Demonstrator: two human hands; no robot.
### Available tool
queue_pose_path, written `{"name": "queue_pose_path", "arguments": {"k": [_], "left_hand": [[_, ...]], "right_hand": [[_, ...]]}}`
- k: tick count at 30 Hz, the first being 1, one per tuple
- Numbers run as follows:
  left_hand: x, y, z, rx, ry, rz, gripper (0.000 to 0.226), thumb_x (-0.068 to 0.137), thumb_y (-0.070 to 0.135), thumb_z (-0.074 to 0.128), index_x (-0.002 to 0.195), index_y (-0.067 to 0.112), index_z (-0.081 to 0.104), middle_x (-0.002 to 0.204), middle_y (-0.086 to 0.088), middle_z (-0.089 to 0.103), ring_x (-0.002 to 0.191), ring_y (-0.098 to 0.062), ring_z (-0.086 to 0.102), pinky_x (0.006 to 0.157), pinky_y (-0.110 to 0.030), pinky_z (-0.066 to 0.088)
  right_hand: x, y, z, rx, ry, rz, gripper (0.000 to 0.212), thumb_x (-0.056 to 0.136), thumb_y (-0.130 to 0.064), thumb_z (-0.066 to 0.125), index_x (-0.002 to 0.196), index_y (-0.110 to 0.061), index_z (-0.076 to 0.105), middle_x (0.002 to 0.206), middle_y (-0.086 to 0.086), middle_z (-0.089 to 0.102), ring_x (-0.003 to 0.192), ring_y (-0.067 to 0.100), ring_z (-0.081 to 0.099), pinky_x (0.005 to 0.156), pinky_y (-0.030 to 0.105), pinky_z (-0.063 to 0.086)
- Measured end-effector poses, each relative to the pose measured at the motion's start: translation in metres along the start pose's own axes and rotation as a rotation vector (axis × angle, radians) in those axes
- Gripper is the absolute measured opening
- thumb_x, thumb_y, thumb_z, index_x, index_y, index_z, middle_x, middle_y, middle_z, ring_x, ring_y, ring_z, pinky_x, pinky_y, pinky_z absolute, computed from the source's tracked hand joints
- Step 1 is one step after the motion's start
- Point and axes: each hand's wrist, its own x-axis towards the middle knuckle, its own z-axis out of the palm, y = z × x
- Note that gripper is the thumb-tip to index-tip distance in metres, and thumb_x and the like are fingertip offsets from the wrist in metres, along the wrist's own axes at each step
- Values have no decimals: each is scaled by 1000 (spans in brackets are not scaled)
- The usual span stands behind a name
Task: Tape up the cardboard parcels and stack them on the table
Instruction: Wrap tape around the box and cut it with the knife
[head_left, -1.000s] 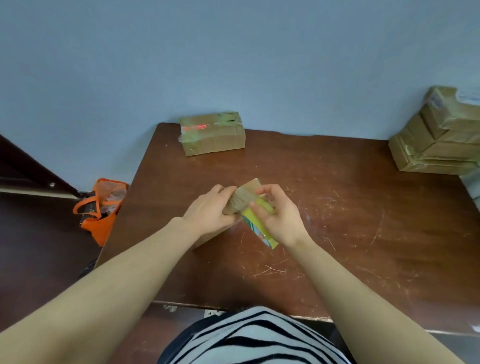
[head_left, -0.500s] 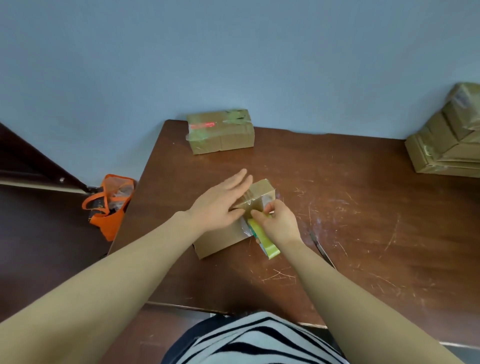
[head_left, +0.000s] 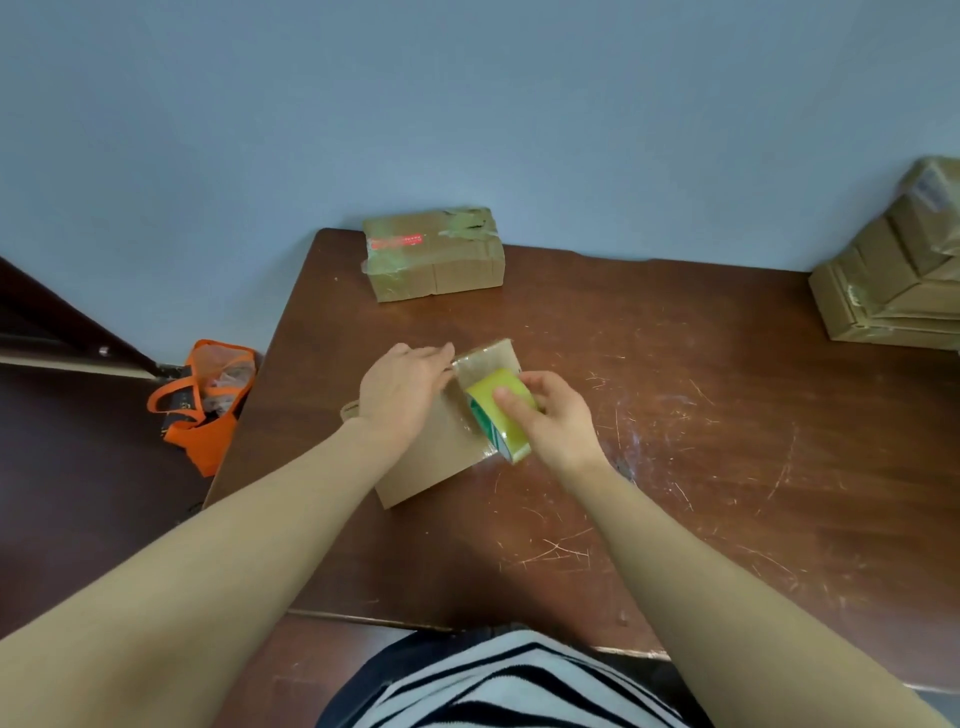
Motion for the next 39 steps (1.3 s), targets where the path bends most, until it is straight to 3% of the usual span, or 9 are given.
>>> {"name": "queue_pose_path", "arguments": {"k": [3, 5, 8, 15, 20, 25, 31, 36, 39], "left_hand": [[-5, 5, 13, -122, -103, -68, 69, 94, 24, 50, 152, 11, 15, 159, -9, 11, 143, -28, 19, 115, -38, 19], [-17, 8, 25, -61, -251, -74, 101, 82, 49, 57, 151, 8, -4, 159, -9, -12, 147, -25, -8, 116, -45, -6], [-26, 1, 44, 34, -376, -160, 127, 71, 69, 62, 148, 4, -16, 156, -14, -22, 145, -27, -18, 115, -44, -10], [-26, -2, 52, 125, -329, -150, 116, 79, 65, 58, 149, 2, -9, 158, -14, -14, 147, -25, -12, 118, -36, -5], [-22, 1, 48, 120, -358, -175, 117, 78, 66, 59, 149, 2, -9, 158, -14, -15, 147, -25, -12, 119, -36, -3], [-22, 0, 45, 111, -398, -153, 118, 78, 60, 64, 150, 4, -11, 158, -13, -17, 147, -24, -12, 119, -36, -3], [-20, -1, 31, -133, -483, -208, 107, 80, 47, 60, 150, 6, -9, 158, -10, -18, 146, -21, -15, 119, -40, -6], [14, 27, 30, -99, -80, -310, 67, 97, 41, 28, 152, 11, 3, 160, -9, -7, 147, -21, -9, 114, -42, -15], [26, 52, 51, -39, -79, -284, 78, 94, 59, 5, 150, 8, -9, 158, -10, -16, 146, -21, -15, 112, -38, -18]], "right_hand": [[27, -21, 12, -112, -11, 28, 44, 91, -38, 60, 120, -6, 58, 115, 5, 63, 106, 20, 60, 92, 36, 50], [41, -30, 18, -182, -35, 35, 41, 93, -40, 56, 116, -6, 59, 109, 3, 63, 103, 21, 58, 88, 33, 47], [50, -33, 22, -136, -112, 120, 41, 93, -32, 55, 130, -14, 51, 123, 2, 57, 110, 18, 52, 91, 30, 41], [29, -20, 16, -121, -161, -154, 48, 94, -23, 57, 139, -34, 43, 142, -10, 47, 130, 9, 42, 108, 28, 36], [-14, 8, -4, -326, -37, -90, 16, 90, -32, 58, 91, -46, 65, 78, -29, 66, 55, 1, 62, 60, 23, 52], [-24, 38, 1, -482, -113, 141, 19, 94, -34, 55, 100, -29, 73, 53, -23, 59, 34, -4, 51, 43, 14, 38], [5, 32, 12, -350, -162, 379, 32, 91, -20, 57, 59, -19, 61, 38, -9, 47, 37, 10, 44, 47, 21, 36], [8, 27, 13, -211, -182, 454, 22, 88, -3, 48, 69, -6, 58, 40, -5, 49, 26, 8, 45, 36, 12, 34], [10, 34, 13, -189, -178, 460, 21, 88, -5, 47, 88, 5, 65, 61, 2, 55, 29, 7, 50, 38, 13, 38]]}}
